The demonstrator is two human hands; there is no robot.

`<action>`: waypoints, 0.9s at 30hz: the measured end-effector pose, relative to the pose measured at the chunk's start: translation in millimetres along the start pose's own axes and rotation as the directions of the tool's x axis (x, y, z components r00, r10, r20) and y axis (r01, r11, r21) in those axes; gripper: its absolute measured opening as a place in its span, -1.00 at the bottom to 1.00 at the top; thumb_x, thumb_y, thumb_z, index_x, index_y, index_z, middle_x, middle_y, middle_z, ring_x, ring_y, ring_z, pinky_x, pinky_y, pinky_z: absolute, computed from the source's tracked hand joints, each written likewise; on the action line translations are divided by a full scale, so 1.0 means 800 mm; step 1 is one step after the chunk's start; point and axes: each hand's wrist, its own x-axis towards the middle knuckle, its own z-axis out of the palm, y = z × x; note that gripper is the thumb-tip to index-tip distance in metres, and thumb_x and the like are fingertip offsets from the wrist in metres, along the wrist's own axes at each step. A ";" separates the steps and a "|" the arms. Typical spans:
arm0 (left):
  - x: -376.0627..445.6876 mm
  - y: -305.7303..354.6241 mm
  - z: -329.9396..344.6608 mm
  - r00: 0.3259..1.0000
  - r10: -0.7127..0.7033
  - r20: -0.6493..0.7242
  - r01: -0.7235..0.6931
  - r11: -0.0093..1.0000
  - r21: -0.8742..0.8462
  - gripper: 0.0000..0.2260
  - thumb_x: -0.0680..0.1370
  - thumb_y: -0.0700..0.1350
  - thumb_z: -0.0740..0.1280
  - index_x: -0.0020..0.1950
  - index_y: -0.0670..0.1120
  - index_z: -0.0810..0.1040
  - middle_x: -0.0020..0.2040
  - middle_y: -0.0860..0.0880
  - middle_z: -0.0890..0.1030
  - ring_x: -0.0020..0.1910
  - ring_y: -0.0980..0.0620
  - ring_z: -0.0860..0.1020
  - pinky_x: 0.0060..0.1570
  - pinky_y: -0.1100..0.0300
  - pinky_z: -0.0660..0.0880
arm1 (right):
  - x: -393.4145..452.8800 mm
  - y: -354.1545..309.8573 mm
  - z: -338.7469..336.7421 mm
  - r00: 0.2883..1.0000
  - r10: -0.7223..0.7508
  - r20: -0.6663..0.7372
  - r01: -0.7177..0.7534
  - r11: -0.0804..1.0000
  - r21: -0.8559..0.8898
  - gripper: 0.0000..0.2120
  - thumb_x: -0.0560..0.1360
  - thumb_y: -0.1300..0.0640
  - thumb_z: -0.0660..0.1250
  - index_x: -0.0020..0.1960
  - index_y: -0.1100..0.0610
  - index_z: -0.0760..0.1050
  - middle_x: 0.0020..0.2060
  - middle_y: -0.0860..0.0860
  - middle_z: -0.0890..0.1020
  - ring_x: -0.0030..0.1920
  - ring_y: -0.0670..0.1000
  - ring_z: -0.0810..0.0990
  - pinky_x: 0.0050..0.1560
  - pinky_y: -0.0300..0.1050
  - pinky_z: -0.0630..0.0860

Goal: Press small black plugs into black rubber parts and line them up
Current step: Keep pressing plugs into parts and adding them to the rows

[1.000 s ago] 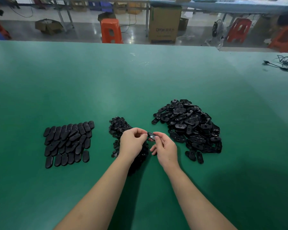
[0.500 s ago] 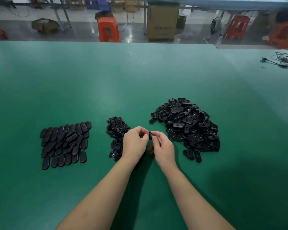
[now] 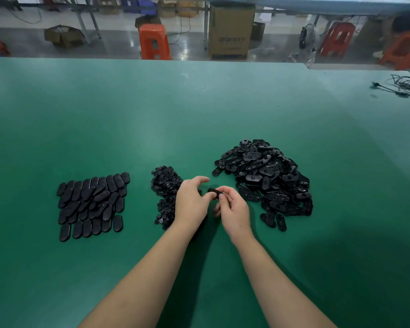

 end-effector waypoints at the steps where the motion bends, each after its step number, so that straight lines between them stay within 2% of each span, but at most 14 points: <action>1: 0.002 -0.001 -0.003 0.999 -0.026 0.026 0.027 0.999 -0.028 -0.81 0.46 -0.10 0.52 0.05 0.06 0.66 -0.07 0.10 0.61 -0.13 0.11 0.56 -0.09 0.30 0.46 | -0.001 0.000 0.000 1.000 0.000 0.006 0.000 1.000 0.019 -0.76 0.65 0.29 0.23 0.02 -0.04 0.53 -0.28 -0.03 0.64 -0.35 -0.08 0.54 -0.26 -0.07 0.57; 3: 0.005 -0.002 -0.007 0.997 -0.048 0.060 0.051 0.997 -0.049 -0.92 0.46 -0.12 0.53 -0.10 0.03 0.68 -0.22 0.10 0.66 -0.25 0.15 0.58 -0.26 0.40 0.41 | -0.002 0.000 0.000 1.000 -0.006 0.025 0.005 1.000 0.030 -0.80 0.63 0.28 0.26 0.04 -0.01 0.54 -0.30 -0.09 0.64 -0.36 -0.10 0.54 -0.29 -0.12 0.55; 5: 0.006 -0.003 -0.009 0.997 -0.034 0.075 0.038 0.998 -0.050 -0.95 0.47 -0.15 0.51 -0.13 0.00 0.70 -0.26 0.09 0.67 -0.27 0.14 0.59 -0.26 0.36 0.41 | -0.002 0.000 0.001 0.999 -0.008 0.036 0.007 1.000 0.024 -0.80 0.63 0.27 0.27 0.05 -0.02 0.54 -0.26 -0.13 0.66 -0.34 -0.12 0.56 -0.27 -0.13 0.55; 9: 0.003 0.003 -0.007 0.997 -0.017 0.076 0.018 1.000 -0.019 -0.95 0.50 -0.15 0.47 -0.13 0.01 0.69 -0.26 0.15 0.66 -0.27 0.21 0.58 -0.26 0.41 0.42 | 0.000 0.003 0.000 1.000 0.001 0.019 -0.002 1.000 0.015 -0.80 0.63 0.27 0.27 0.05 -0.01 0.55 -0.10 -0.06 0.70 -0.16 -0.09 0.61 -0.02 0.10 0.63; 12: 0.000 0.005 -0.005 0.998 -0.002 0.068 0.000 1.000 0.027 -0.95 0.49 -0.14 0.45 -0.13 0.01 0.67 -0.27 0.15 0.64 -0.30 0.24 0.54 -0.27 0.39 0.40 | 0.001 0.006 0.001 1.000 -0.005 0.009 0.005 1.000 0.004 -0.79 0.63 0.26 0.27 0.03 -0.04 0.55 -0.11 -0.06 0.70 -0.15 -0.08 0.61 0.01 0.20 0.62; 15: -0.001 0.007 -0.004 0.998 0.005 0.065 -0.009 0.998 0.067 -0.98 0.49 -0.13 0.44 -0.13 -0.03 0.67 -0.25 0.11 0.64 -0.28 0.17 0.55 -0.24 0.30 0.42 | 0.001 0.008 0.001 1.000 0.003 0.011 -0.003 1.000 -0.002 -0.76 0.62 0.25 0.27 0.00 -0.09 0.55 -0.13 -0.10 0.70 -0.20 -0.14 0.60 -0.02 0.18 0.63; 21: -0.007 0.005 -0.002 0.999 -0.003 0.052 -0.003 0.994 0.105 -0.98 0.49 -0.13 0.40 -0.15 -0.03 0.61 -0.26 0.10 0.61 -0.29 0.18 0.53 -0.33 0.35 0.37 | 0.001 0.008 0.001 1.000 0.003 0.030 -0.002 0.999 -0.033 -0.76 0.61 0.23 0.30 -0.02 -0.12 0.55 -0.12 -0.12 0.71 -0.15 -0.06 0.65 -0.02 0.13 0.62; 25: -0.008 0.004 -0.002 0.999 0.001 0.051 -0.006 0.995 0.099 -0.97 0.49 -0.13 0.40 -0.15 -0.04 0.59 -0.26 0.07 0.61 -0.29 0.14 0.52 -0.34 0.32 0.36 | 0.002 0.008 0.001 0.999 0.002 0.045 0.000 0.999 -0.040 -0.78 0.61 0.23 0.30 -0.01 -0.09 0.56 -0.12 -0.12 0.71 -0.14 -0.07 0.65 -0.01 0.11 0.61; 27: -0.007 0.003 -0.004 0.998 0.031 0.060 -0.037 0.994 0.102 -0.97 0.51 -0.14 0.40 -0.14 -0.05 0.60 -0.26 0.09 0.59 -0.31 0.18 0.50 -0.36 0.38 0.34 | 0.001 0.006 0.001 0.999 0.008 0.040 -0.007 1.000 -0.011 -0.78 0.61 0.25 0.30 -0.01 -0.07 0.56 -0.12 -0.11 0.72 -0.12 -0.09 0.66 -0.01 0.08 0.61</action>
